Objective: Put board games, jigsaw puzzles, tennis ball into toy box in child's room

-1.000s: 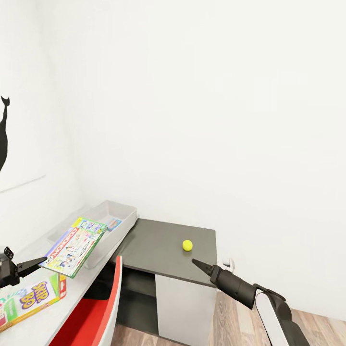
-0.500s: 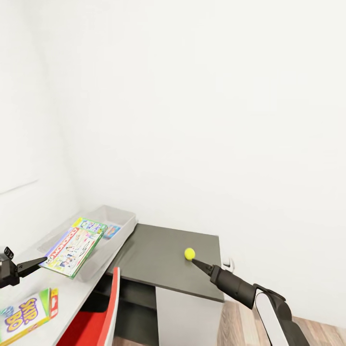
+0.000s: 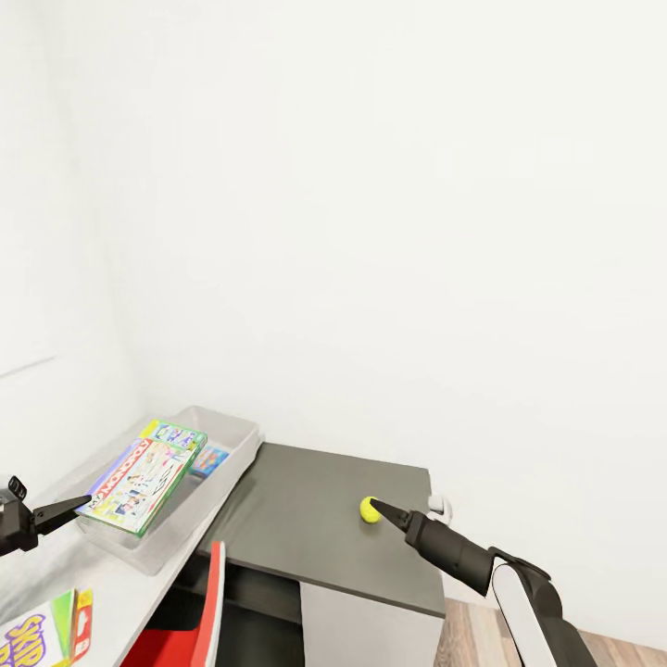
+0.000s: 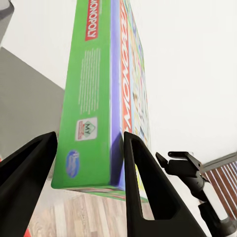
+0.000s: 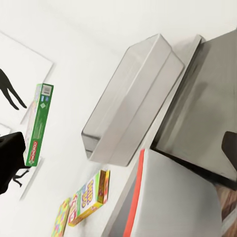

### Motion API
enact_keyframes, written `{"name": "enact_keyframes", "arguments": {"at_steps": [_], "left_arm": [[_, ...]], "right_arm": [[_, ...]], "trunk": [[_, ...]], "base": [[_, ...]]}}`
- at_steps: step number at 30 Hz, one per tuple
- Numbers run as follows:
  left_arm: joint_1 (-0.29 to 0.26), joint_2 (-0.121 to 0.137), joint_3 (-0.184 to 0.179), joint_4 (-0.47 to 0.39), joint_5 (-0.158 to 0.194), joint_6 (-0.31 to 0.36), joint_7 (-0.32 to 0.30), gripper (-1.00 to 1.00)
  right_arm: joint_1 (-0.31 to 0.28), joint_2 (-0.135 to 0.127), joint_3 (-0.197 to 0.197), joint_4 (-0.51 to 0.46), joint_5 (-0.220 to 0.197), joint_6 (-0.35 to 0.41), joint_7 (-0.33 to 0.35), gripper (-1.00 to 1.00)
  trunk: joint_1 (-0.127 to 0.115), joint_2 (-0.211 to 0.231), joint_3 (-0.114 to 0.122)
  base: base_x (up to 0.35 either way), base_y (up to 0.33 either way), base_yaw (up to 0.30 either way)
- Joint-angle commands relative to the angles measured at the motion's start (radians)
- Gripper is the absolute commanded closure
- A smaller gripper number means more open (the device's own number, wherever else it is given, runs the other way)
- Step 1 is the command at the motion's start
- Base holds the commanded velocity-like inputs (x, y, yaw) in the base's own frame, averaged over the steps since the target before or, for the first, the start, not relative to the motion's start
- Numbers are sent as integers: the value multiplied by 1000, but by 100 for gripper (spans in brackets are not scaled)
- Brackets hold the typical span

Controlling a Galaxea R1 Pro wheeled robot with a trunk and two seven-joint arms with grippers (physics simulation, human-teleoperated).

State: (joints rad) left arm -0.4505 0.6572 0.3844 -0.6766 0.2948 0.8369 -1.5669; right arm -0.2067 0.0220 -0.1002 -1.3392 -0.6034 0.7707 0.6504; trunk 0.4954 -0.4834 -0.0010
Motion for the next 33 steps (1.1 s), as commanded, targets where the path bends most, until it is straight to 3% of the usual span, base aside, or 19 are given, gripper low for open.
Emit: {"name": "enact_keyframes", "arguments": {"at_steps": [1,33], "left_arm": [[0,0,1,0,1,10,-4,100],[0,-1,1,0,1,10,-4,100]], "right_arm": [[0,1,-3,0,-1,6,3,-100],[0,1,-3,0,-1,0,6,-100]], "trunk": [[1,-1,0],[1,-1,0]], "base": [[167,25,0],[80,38,0]]}}
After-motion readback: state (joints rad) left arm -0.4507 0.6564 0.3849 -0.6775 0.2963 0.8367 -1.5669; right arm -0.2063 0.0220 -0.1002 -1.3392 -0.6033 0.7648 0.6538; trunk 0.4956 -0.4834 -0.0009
